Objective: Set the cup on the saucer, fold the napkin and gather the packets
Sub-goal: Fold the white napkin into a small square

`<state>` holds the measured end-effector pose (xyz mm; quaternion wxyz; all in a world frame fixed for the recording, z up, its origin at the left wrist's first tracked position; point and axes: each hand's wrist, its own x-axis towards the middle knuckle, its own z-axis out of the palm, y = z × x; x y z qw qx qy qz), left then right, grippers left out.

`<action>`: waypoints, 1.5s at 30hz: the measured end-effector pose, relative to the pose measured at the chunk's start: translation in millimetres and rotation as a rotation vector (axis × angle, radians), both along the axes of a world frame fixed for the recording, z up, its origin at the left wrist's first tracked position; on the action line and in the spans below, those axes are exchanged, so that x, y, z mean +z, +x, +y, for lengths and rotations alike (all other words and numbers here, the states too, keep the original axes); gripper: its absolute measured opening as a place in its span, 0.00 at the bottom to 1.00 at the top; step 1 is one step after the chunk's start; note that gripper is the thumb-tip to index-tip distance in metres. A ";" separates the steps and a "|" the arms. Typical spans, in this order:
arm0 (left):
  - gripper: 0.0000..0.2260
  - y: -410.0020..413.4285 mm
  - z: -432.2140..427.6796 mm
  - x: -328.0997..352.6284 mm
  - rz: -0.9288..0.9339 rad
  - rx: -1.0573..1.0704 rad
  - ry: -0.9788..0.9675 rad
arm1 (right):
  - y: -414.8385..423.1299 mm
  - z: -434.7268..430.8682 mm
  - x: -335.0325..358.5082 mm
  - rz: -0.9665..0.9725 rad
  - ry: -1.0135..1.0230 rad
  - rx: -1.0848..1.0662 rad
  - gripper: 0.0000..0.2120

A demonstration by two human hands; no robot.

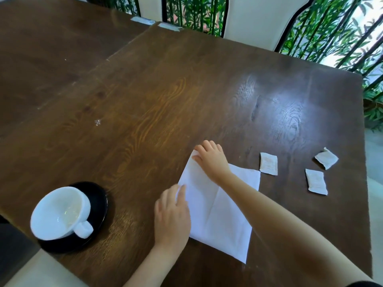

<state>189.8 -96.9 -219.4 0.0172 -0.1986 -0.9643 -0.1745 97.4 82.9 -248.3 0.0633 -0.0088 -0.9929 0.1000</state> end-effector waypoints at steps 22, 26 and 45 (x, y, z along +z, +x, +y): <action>0.24 -35.6 11.6 -14.0 -0.206 0.053 0.140 | 129.2 54.3 -4.6 -0.204 -0.208 -0.282 0.25; 0.17 -41.1 3.6 -5.8 -0.345 0.160 0.157 | 126.1 49.5 9.4 -0.021 -0.384 -0.405 0.21; 0.30 10.0 1.2 -23.5 -0.117 -0.366 -0.329 | 177.9 15.6 -14.9 -0.199 -0.067 -0.485 0.31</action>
